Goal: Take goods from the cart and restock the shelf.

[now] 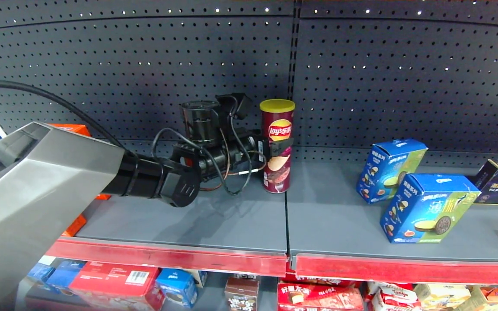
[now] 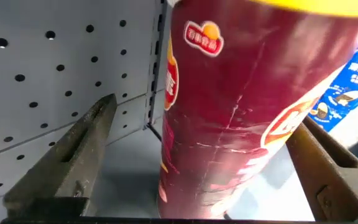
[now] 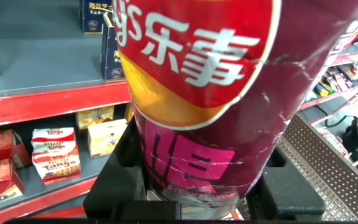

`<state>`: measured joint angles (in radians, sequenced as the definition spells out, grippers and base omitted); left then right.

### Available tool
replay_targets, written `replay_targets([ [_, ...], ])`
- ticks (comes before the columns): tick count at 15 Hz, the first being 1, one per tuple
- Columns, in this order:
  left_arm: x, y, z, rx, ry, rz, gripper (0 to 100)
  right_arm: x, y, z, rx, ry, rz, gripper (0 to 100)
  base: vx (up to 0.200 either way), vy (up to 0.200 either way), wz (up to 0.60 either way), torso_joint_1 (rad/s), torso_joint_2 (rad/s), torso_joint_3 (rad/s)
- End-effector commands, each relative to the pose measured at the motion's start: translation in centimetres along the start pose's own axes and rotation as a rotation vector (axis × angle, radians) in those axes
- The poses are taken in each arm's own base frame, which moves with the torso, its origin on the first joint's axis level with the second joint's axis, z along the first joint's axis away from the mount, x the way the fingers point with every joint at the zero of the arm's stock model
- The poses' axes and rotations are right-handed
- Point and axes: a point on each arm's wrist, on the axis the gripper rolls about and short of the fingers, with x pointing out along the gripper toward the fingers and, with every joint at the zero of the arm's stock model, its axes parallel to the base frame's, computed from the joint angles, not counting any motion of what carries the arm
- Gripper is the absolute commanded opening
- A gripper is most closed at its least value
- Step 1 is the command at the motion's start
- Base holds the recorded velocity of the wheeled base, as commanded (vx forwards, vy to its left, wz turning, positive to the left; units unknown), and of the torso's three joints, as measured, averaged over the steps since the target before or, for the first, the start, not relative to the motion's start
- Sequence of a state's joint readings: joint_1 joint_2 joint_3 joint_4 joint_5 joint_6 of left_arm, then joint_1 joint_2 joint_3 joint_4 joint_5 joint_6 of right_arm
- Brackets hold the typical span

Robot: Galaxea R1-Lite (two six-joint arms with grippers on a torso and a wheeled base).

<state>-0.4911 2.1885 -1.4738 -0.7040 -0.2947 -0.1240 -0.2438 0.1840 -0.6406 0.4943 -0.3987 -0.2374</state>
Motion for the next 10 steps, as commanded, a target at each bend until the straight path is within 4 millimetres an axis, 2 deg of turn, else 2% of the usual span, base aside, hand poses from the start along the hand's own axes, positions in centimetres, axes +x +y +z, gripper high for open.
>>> replay_targets([
  [1, 0.08, 0.04, -0.06, 0.0, 0.0, 0.0, 0, 0.02, 0.0, 0.03, -0.001, 0.001, 0.0, 0, 0.0, 0.0, 0.0, 0.0, 0.0, 0.0],
  [8, -0.21, 0.04, 0.04, -0.001, 0.002, 0.011, 0, -0.2, -0.11, 0.12, 0.005, -0.012, -0.003, 0, 0.0, 0.0, 0.0, 0.0, 0.0, 0.0],
  [10, -0.91, -0.22, 0.45, -0.002, 0.002, 0.019, 0, -0.21, -0.14, 0.17, 0.006, -0.015, -0.002, 0, 0.0, 0.0, 0.0, 0.0, 0.0, 0.0],
])
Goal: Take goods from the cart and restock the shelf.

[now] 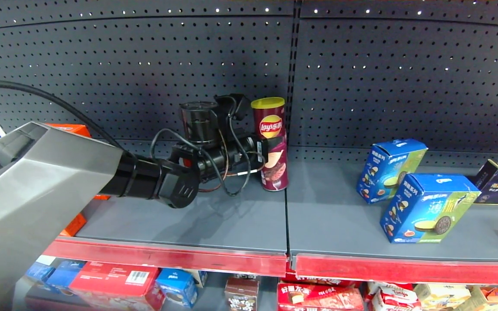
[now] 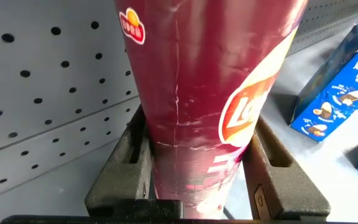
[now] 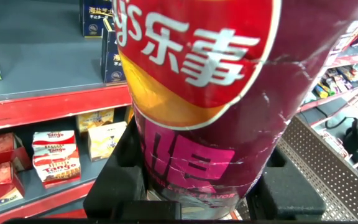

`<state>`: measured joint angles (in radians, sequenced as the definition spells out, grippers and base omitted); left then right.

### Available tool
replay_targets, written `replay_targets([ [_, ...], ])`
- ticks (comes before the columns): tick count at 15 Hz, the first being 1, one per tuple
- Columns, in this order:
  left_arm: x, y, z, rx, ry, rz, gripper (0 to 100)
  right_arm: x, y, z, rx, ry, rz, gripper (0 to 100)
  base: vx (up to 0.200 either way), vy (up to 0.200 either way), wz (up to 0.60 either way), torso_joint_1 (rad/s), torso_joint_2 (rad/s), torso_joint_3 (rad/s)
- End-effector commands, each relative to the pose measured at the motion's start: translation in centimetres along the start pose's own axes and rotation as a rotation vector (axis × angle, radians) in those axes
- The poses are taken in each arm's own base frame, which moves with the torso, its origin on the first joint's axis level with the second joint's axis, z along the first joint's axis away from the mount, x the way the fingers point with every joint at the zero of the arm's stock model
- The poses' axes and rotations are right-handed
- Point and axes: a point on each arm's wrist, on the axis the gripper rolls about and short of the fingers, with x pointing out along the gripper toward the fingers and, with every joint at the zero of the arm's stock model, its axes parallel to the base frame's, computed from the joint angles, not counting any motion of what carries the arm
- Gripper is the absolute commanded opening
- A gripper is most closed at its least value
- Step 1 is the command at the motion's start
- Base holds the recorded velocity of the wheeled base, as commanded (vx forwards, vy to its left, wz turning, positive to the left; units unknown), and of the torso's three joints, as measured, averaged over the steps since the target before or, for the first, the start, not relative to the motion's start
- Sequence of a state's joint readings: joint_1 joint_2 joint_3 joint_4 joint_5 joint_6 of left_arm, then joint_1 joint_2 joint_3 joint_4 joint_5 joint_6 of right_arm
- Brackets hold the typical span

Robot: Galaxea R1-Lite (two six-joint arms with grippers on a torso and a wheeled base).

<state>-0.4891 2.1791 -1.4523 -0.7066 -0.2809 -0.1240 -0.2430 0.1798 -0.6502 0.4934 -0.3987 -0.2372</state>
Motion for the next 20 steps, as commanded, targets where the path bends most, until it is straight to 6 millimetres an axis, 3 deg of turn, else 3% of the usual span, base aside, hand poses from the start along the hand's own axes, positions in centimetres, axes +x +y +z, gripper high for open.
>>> replay_targets([
  [1, -1.3, -0.5, 0.9, 0.001, -0.005, 0.013, 0, 0.0, 0.0, 0.0, 0.0, -0.002, 0.002, 0, 0.0, 0.0, 0.0, 0.0, 0.0, 0.0],
  [4, -3.1, -1.1, 1.9, 0.001, -0.009, 0.036, 0, 0.0, -0.1, 0.1, 0.001, -0.006, 0.007, 0, 0.0, 0.0, 0.0, 0.0, 0.0, 0.0],
  [5, -4.8, -1.7, 2.8, 0.003, -0.016, 0.043, 0, -0.1, -0.1, 0.1, 0.003, -0.012, 0.012, 0, 0.0, 0.0, 0.0, 0.0, 0.0, 0.0],
  [8, -7.2, -2.4, 4.1, 0.006, -0.034, 0.064, 0, -0.3, -0.2, 0.0, 0.007, -0.022, 0.014, 0, 0.0, 0.0, 0.0, 0.0, 0.0, 0.0],
  [15, -12.1, -3.9, 3.9, 0.008, 0.0, 0.074, 0, -0.6, -0.6, 0.4, 0.017, -0.046, 0.018, 0, 0.0, 0.0, 0.0, 0.0, 0.0, 0.0],
  [20, -14.4, -4.3, 2.2, 0.047, 0.063, 0.094, 0, -1.1, -0.8, 0.6, 0.014, -0.039, 0.021, 0, 0.0, 0.0, 0.0, 0.0, 0.0, 0.0],
])
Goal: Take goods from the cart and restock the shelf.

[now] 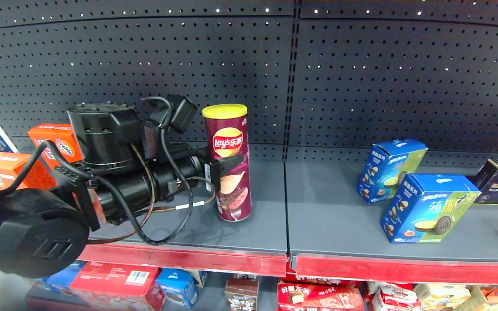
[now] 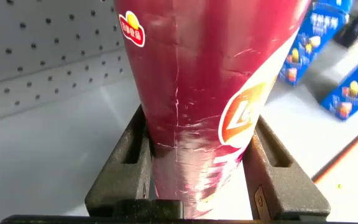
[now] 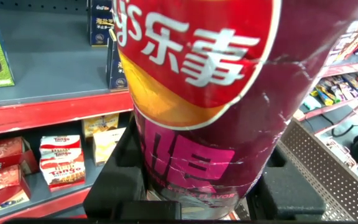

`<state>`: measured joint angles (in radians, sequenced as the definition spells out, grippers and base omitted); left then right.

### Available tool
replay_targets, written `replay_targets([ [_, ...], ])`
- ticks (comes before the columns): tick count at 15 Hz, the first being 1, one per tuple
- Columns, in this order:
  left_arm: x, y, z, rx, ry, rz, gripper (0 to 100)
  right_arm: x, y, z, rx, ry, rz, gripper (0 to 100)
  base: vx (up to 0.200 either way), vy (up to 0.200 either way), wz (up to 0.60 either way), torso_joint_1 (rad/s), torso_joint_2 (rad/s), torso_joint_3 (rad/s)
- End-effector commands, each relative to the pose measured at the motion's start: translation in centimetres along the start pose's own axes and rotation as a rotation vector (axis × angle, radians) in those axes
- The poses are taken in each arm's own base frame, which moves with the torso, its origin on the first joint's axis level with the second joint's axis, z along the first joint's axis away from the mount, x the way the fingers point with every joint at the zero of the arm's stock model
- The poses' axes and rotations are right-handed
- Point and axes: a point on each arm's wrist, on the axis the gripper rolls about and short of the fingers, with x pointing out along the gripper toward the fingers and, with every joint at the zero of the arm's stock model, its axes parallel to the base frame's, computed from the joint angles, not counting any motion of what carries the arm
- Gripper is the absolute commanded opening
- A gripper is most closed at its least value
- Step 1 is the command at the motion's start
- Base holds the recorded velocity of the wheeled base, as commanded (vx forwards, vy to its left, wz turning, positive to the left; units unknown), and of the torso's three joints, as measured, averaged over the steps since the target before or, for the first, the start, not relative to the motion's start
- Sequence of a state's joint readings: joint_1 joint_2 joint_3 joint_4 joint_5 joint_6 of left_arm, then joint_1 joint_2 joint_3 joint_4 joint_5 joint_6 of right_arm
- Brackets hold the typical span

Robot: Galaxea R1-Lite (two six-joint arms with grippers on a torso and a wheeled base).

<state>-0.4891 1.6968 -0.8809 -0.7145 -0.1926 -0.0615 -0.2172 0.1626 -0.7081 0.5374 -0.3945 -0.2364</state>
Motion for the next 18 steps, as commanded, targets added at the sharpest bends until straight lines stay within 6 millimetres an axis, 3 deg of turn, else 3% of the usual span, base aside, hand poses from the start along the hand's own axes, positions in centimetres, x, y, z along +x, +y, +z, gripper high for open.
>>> replay_targets([
  [1, -1.4, -0.2, 0.1, 0.001, -0.003, 0.002, 0, -0.1, -0.1, 0.1, 0.001, -0.006, -0.002, 0, 0.0, 0.0, 0.0, 0.0, 0.0, 0.0],
  [10, -3.1, -0.5, -1.0, -0.007, 0.028, 0.005, 0, -0.2, -0.1, 0.1, 0.005, -0.012, -0.005, 0, 0.0, 0.0, 0.0, 0.0, 0.0, 0.0],
  [18, -2.8, -0.4, -1.5, -0.011, 0.049, 0.001, 0, -0.3, -0.1, 0.1, 0.004, -0.013, -0.004, 0, 0.0, 0.0, 0.0, 0.0, 0.0, 0.0],
])
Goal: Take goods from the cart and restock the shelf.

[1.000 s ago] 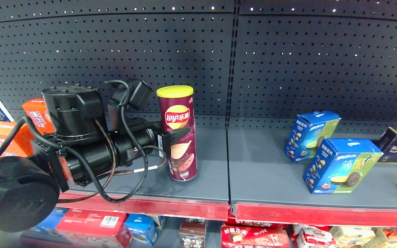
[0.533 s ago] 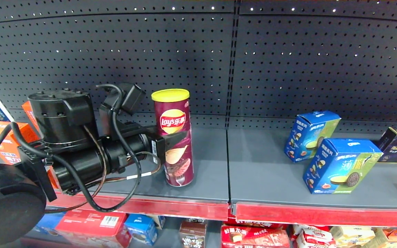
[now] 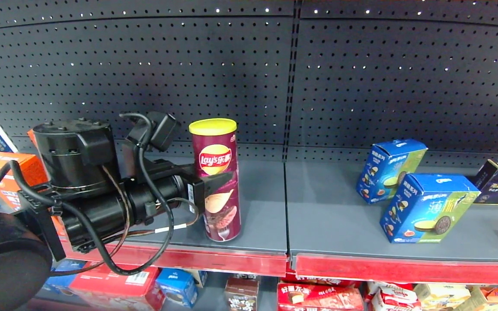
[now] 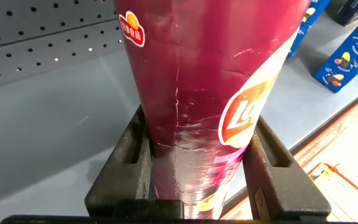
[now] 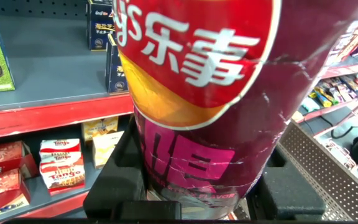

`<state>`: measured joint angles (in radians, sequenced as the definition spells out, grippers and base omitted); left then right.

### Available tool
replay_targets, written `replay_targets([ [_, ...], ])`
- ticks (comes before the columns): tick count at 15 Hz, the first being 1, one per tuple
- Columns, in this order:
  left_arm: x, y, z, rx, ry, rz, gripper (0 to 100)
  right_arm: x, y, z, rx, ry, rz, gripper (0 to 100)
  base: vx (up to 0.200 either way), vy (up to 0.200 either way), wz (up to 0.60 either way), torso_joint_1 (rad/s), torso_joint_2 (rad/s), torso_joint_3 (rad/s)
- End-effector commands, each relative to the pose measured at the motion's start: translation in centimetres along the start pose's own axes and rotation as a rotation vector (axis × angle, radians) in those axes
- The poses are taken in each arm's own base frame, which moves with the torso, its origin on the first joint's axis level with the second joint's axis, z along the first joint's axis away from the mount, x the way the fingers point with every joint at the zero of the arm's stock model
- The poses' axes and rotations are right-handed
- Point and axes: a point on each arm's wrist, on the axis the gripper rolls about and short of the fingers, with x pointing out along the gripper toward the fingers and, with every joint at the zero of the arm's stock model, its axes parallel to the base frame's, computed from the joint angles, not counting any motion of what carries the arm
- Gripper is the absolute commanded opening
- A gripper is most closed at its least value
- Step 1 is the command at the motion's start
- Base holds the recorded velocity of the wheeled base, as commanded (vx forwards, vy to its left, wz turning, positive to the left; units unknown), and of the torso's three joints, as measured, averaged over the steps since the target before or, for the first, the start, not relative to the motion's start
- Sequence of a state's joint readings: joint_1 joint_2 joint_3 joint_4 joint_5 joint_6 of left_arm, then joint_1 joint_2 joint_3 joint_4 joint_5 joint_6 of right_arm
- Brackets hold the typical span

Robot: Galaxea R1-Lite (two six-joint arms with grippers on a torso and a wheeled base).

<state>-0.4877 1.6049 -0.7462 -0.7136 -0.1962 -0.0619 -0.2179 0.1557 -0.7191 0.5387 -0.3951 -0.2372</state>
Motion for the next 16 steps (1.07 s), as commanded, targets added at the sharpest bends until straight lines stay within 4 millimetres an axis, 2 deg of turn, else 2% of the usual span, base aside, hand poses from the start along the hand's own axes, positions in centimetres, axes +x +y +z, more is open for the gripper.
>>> replay_targets([
  [1, 0.6, 0.1, -0.4, -0.004, 0.016, 0.001, 0, 0.0, 0.0, 0.0, -0.001, 0.001, 0.001, 0, 0.0, 0.0, 0.0, 0.0, 0.0, 0.0],
  [6, 2.2, 0.5, -0.4, -0.007, 0.02, 0.004, 0, 0.0, 0.0, 0.0, 0.0, -0.001, 0.001, 0, 0.0, 0.0, 0.0, 0.0, 0.0, 0.0],
  [11, 2.3, 1.4, -0.9, -0.015, 0.035, 0.031, 0, 0.0, 0.0, 0.0, -0.001, 0.0, 0.002, 0, 0.0, 0.0, 0.0, 0.0, 0.0, 0.0],
  [16, 2.3, 1.4, -1.1, -0.015, 0.042, 0.03, 0, -0.1, -0.1, 0.2, 0.002, -0.007, 0.001, 0, 0.0, 0.0, 0.0, 0.0, 0.0, 0.0],
])
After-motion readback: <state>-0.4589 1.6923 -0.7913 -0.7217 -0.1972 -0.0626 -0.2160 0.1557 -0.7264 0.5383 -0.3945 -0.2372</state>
